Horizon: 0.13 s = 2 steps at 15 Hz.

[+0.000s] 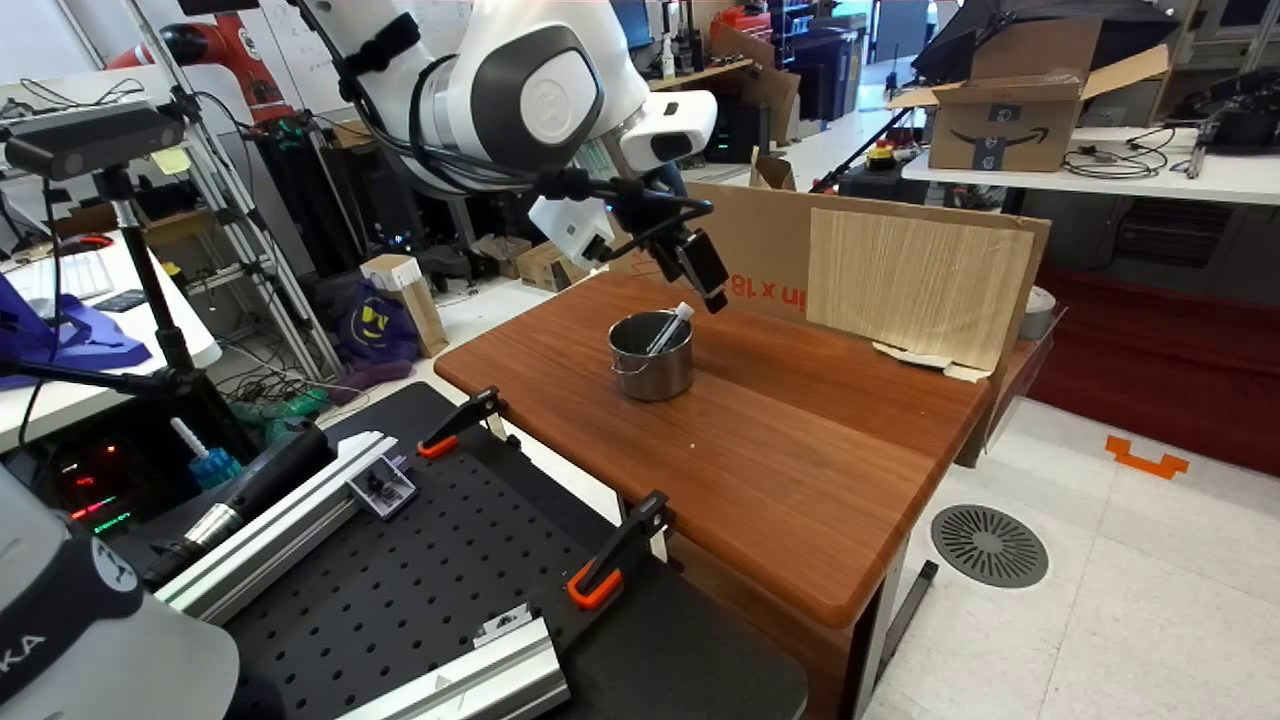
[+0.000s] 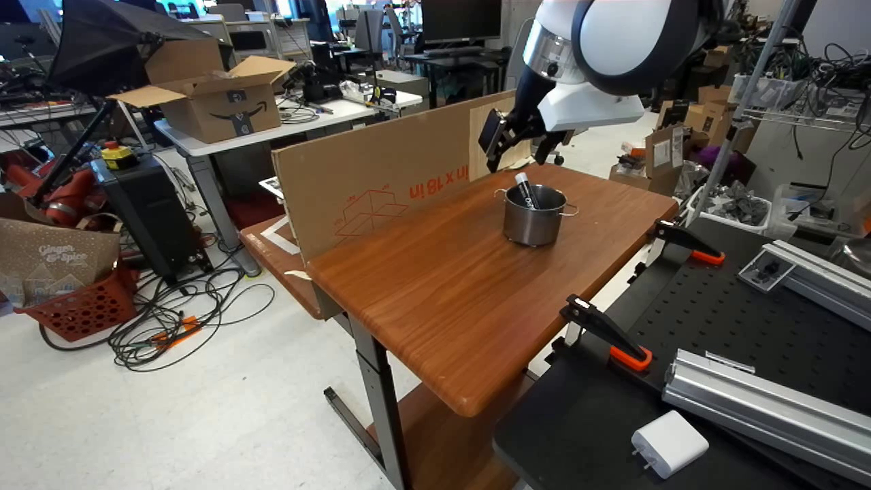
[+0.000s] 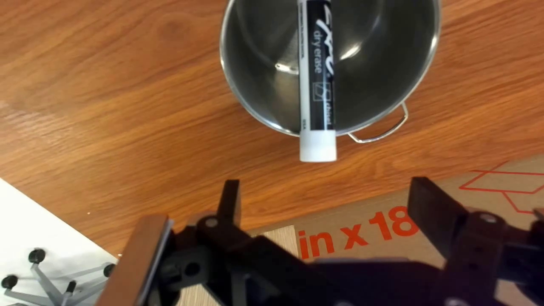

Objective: Put the marker in the pot

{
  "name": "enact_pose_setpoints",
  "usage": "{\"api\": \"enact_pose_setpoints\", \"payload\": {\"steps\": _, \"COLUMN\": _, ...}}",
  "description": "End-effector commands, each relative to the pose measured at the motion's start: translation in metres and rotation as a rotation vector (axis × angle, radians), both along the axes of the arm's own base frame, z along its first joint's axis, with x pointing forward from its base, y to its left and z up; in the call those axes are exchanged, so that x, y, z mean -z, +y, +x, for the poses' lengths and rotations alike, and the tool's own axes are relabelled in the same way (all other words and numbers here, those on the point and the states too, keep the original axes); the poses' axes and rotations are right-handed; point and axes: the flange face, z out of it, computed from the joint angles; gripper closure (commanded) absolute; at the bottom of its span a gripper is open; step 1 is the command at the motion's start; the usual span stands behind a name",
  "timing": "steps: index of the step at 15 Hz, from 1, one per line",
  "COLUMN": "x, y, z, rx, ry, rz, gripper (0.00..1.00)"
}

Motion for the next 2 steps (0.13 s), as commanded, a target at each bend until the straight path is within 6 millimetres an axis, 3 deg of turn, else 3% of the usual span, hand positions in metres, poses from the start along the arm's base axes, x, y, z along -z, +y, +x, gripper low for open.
{"api": "enact_pose_setpoints", "payload": {"steps": 1, "x": 0.0000, "y": 0.0000, "z": 0.0000, "rx": 0.000, "ry": 0.000, "rz": 0.000, "gripper": 0.00}}
{"api": "enact_pose_setpoints", "payload": {"steps": 2, "x": 0.0000, "y": 0.0000, "z": 0.0000, "rx": 0.000, "ry": 0.000, "rz": 0.000, "gripper": 0.00}}
